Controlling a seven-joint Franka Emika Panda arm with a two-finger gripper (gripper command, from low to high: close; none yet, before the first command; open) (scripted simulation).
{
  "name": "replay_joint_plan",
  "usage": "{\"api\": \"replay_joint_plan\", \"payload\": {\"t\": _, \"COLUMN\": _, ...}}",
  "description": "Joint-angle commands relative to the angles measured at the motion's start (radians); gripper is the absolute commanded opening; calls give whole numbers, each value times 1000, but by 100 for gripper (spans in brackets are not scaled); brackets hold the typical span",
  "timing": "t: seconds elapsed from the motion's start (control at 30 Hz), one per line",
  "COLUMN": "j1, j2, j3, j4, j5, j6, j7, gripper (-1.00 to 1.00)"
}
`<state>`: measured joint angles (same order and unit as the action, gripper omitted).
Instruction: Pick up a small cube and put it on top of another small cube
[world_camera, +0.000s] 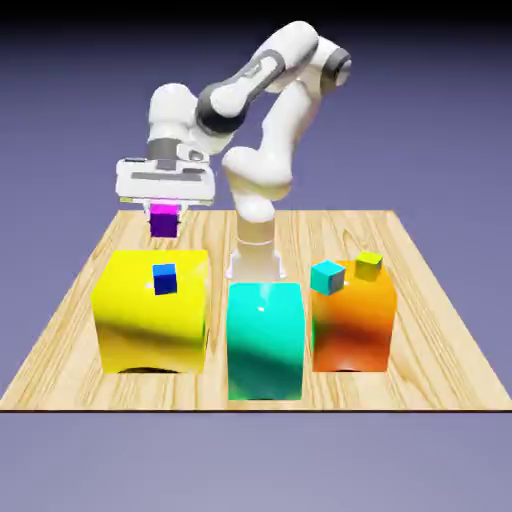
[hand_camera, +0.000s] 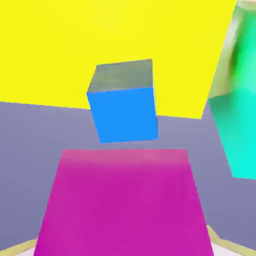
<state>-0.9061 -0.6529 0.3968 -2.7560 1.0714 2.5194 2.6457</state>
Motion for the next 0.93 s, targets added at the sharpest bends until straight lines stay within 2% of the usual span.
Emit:
{"api": "replay_joint_plan", "payload": {"t": 0.0, "j1": 36, "j2": 9, "j3": -32, "j4": -2, "j5": -16, "j6": 18, "j7": 9, "gripper": -100}}
{"api": "replay_joint_plan", "payload": {"t": 0.83, "j1": 940, "j2": 226, "j3": -840, "j4": -46, "j5": -423, "j6": 496, "j7": 247, "gripper": -100}}
{"api": "replay_joint_plan", "payload": {"t": 0.87, "j1": 940, "j2": 226, "j3": -840, "j4": -46, "j5": -423, "j6": 496, "j7": 247, "gripper": 100}}
{"api": "replay_joint_plan", "payload": {"t": 0.9, "j1": 940, "j2": 226, "j3": -840, "j4": -46, "j5": -423, "j6": 496, "j7": 247, "gripper": 100}}
